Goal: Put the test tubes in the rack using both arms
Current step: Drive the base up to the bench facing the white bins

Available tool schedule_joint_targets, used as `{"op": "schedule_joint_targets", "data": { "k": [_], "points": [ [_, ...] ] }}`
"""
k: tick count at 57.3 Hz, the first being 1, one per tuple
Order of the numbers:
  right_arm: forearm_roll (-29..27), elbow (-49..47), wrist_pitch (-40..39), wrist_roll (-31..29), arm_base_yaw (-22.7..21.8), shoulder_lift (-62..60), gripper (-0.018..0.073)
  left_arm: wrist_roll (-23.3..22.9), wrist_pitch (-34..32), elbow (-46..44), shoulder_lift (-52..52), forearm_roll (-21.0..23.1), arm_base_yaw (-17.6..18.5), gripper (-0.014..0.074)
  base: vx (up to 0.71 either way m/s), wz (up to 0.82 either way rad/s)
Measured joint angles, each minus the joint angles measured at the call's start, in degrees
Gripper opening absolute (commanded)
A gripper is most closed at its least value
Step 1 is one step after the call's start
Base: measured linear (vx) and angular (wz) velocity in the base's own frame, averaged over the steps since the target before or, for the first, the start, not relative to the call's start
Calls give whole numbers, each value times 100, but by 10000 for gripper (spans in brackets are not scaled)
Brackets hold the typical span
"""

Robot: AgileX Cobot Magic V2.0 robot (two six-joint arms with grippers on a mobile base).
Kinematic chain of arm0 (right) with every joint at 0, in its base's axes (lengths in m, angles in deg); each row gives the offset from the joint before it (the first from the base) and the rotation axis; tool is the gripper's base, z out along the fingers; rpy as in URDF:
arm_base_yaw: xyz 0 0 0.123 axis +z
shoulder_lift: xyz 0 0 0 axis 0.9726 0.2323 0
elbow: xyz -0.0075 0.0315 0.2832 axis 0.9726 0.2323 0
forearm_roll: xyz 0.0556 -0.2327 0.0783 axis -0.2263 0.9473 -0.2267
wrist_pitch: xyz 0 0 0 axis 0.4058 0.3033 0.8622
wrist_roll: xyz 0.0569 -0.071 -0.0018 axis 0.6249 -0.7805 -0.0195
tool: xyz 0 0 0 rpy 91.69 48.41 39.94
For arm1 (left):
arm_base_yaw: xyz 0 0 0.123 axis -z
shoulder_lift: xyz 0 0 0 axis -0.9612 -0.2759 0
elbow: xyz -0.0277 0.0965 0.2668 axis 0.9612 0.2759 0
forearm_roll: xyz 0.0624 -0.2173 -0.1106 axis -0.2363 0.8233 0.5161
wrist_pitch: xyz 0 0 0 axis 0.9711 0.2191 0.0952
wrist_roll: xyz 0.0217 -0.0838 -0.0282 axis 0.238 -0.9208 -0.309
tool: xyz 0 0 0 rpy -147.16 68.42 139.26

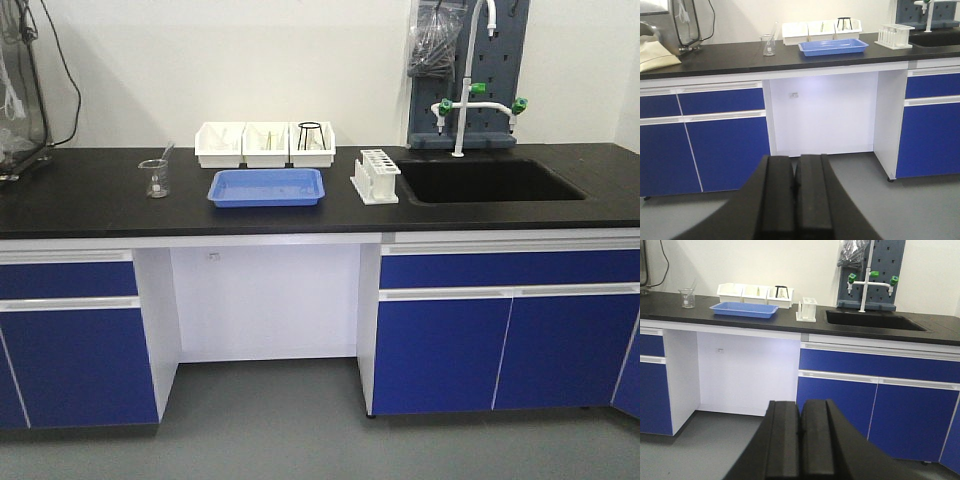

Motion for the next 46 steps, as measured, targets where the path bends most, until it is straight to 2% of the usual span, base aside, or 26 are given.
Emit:
{"op": "schedule_joint_targets", "data": {
  "k": [46],
  "points": [
    [0, 0, 0, 0, 0, 0, -9, 0, 1, 0, 0, 0, 0, 54, 47, 5]
  ]
}}
